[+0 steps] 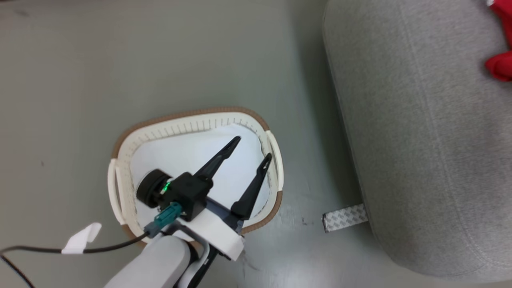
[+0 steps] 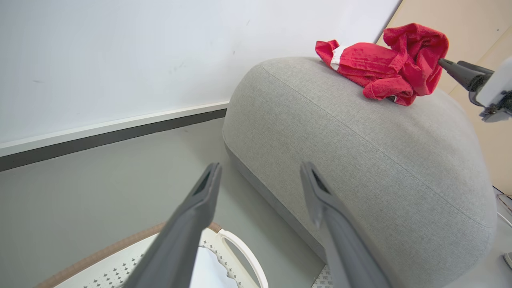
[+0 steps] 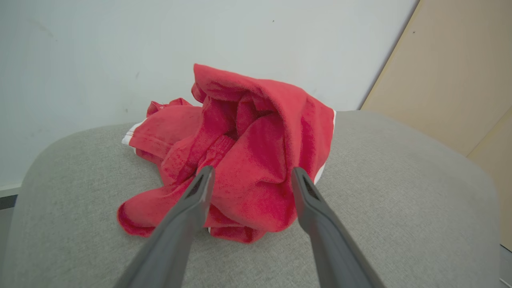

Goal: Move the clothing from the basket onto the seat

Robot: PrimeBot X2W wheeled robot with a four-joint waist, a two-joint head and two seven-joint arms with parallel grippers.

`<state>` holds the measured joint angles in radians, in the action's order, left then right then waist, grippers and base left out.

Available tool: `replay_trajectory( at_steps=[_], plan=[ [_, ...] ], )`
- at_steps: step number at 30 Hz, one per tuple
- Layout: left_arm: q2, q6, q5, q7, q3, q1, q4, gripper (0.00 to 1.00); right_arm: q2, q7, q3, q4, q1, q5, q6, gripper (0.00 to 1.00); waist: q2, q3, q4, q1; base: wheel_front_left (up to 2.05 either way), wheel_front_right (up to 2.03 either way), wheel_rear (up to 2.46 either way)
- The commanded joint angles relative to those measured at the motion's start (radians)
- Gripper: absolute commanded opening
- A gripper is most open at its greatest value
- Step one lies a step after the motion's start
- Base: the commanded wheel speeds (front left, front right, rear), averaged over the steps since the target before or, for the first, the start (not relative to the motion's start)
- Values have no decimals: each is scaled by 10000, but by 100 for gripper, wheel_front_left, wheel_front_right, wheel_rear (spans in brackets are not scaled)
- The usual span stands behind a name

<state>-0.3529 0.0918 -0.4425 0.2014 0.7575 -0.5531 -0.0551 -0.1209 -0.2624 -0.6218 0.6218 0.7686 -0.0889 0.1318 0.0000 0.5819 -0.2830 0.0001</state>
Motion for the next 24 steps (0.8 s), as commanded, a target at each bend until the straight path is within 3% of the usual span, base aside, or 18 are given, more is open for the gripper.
replay_trajectory(
  at_steps=[1, 15, 24],
  plan=[
    [-2, 136, -155, 159, -118, 324, -134, 100, 167, -29, 388, -549, -837, 155, -22, 100, 0, -712, -62, -1, 0, 0, 0],
    [473, 909, -462, 632, -1966, 2577, -949, 100, 616, -27, 3259, -3733, -5112, 971, -24, 100, 0, -3744, 915, -1, 0, 0, 0],
    [1176, 509, 82, 629, -3617, 4676, -1062, 100, 684, -15, 4653, -4477, -6850, 1184, -22, 100, 0, -5139, 1703, -1, 0, 0, 0]
  ],
)
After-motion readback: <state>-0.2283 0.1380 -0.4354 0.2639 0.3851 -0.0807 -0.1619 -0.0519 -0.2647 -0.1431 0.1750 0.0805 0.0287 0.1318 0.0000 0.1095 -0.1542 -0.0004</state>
